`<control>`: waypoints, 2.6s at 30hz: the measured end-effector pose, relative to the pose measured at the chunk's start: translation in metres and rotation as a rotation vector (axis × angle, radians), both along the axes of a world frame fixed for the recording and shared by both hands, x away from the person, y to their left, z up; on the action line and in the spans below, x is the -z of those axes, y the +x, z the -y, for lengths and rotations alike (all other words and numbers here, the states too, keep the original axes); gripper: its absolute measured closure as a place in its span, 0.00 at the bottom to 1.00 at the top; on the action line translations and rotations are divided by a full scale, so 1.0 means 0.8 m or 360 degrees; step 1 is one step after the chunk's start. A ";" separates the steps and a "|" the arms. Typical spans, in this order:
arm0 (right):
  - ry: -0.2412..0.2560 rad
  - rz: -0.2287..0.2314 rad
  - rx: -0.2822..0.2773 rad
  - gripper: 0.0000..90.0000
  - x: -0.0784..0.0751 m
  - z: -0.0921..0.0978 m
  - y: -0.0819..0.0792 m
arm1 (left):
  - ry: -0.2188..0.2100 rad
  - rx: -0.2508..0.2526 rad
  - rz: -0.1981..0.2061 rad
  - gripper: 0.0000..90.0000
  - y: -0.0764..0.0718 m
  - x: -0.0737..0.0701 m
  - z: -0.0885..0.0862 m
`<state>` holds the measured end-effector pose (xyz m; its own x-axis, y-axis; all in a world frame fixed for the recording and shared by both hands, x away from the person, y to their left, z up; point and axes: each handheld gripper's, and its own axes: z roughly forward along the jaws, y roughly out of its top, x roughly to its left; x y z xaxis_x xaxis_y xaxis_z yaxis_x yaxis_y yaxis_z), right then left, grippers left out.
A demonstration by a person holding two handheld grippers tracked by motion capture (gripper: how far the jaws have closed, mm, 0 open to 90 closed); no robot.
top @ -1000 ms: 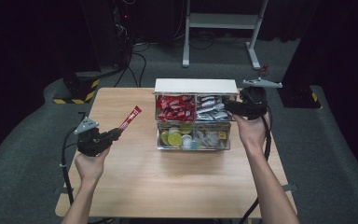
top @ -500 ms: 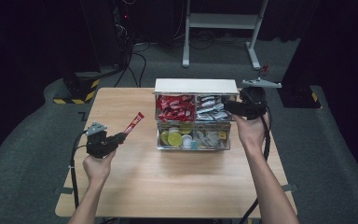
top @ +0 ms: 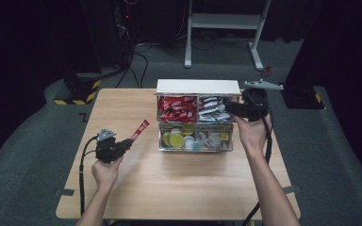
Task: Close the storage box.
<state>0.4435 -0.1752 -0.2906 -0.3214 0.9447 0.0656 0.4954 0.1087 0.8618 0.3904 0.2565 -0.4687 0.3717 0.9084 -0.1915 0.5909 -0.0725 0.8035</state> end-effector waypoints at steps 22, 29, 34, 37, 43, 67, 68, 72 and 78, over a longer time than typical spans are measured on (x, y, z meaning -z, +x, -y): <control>0.0020 0.0001 -0.0007 0.34 -0.001 0.002 -0.003 | 0.0132 -0.0011 -0.0123 0.95 0.012 0.047 0.014; 0.0021 0.0001 -0.0009 0.34 -0.001 0.003 -0.004 | 0.0140 -0.0003 -0.0152 0.94 0.014 0.051 0.020; 0.0020 0.0000 -0.0009 0.34 0.000 0.003 -0.003 | 0.0171 0.0024 -0.0159 0.91 0.014 0.054 0.020; 0.0037 -0.0006 -0.0012 0.34 0.000 0.004 -0.003 | 0.0139 0.0027 -0.0155 0.88 0.012 0.057 0.020; 0.0030 -0.0004 -0.0009 0.34 0.001 0.003 -0.002 | 0.0139 0.0031 -0.0151 0.78 0.007 0.058 0.018; 0.0033 -0.0010 -0.0024 0.34 0.002 0.005 -0.002 | 0.0084 -0.0115 -0.0044 0.50 -0.030 0.040 -0.021; 0.0031 -0.0009 -0.0025 0.34 0.001 0.005 -0.002 | 0.0089 -0.0131 -0.0041 0.50 -0.031 0.042 -0.024; 0.0025 -0.0014 -0.0026 0.35 0.002 0.005 -0.003 | 0.0134 -0.0169 -0.0066 0.50 -0.035 0.047 -0.032; 0.0011 -0.0013 -0.0028 0.35 0.002 0.005 -0.004 | 0.0228 -0.0212 -0.0073 0.48 -0.039 0.053 -0.036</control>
<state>0.4400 -0.1793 -0.2922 -0.3372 0.9384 0.0749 0.5003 0.1113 0.8586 0.3589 0.2854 -0.5112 0.2402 0.9682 -0.0705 0.6385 -0.1028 0.7627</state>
